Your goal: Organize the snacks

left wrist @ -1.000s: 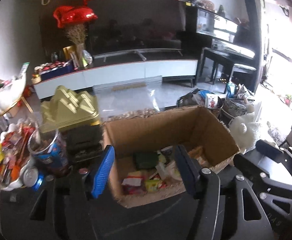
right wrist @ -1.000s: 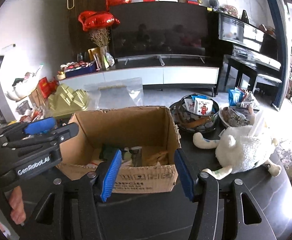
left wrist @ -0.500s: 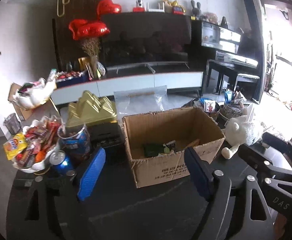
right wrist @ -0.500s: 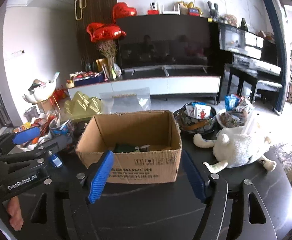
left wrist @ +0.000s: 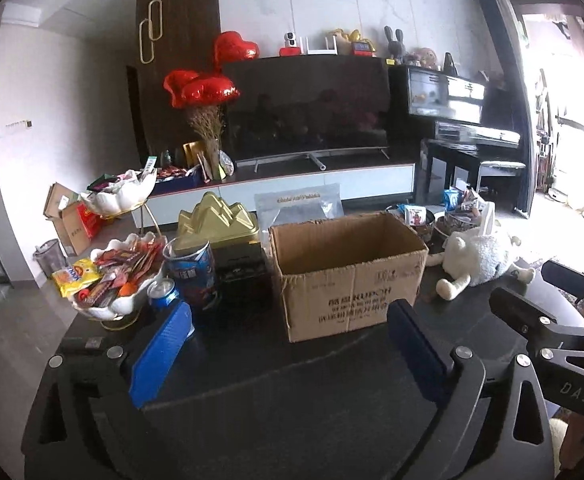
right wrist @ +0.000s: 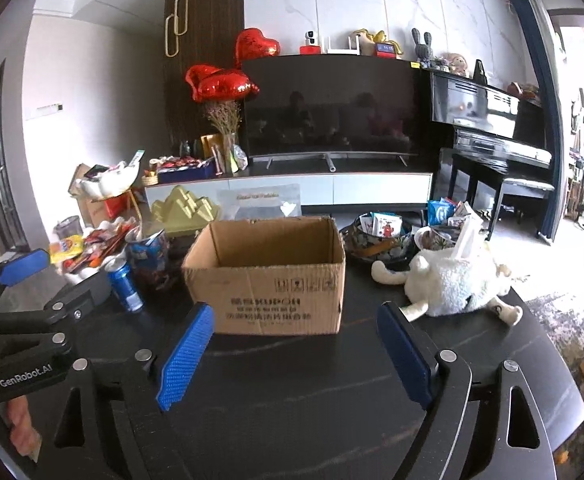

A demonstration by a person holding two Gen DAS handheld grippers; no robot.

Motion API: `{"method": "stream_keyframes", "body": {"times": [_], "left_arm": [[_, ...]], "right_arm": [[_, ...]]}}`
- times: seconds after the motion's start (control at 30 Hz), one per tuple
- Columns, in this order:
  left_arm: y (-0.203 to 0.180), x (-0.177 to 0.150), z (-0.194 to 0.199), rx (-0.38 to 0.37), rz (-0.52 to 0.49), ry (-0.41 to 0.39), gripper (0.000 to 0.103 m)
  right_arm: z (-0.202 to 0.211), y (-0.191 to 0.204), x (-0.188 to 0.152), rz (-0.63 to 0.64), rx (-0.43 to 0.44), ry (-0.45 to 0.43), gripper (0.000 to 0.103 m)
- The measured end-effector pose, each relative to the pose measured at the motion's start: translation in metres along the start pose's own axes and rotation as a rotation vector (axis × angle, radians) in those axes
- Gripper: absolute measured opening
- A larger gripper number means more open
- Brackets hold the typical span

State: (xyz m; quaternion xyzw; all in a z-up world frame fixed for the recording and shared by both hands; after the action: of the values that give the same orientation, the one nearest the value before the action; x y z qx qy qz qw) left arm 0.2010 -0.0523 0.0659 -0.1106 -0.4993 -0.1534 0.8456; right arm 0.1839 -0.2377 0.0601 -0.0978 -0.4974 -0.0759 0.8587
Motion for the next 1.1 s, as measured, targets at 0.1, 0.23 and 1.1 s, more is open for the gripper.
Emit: {"method": "stream_keyframes", "body": {"times": [0.1, 0.23, 1.1], "left_arm": [[-0.006, -0.008, 0.013, -0.011, 0.0, -0.005, 0.103], [-0.013, -0.015, 0.026, -0.016, -0.004, -0.013, 0.103], [-0.024, -0.038, 0.06, -0.036, 0.003, -0.031, 0.103]], "right_arm": [[0.012, -0.004, -0.007, -0.003, 0.006, -0.001, 0.085], [0.024, -0.01, -0.016, -0.015, 0.006, 0.001, 0.085], [0.067, -0.011, -0.044, -0.003, 0.023, -0.021, 0.085]]}}
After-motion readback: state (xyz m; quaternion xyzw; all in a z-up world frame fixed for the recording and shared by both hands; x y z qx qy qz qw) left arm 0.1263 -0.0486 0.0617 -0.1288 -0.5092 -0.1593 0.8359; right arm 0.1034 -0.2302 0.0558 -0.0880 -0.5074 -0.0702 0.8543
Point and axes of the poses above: each gripper's, at about its wrist camera, not at the fingertips, and z roughly against the way its jaws point, y to its left, x to its top, the point moved 1 cm from there along -z, roughly the way its jaws point, and after that the axes turned 15 degrees about -x, right-handed, at the moved point
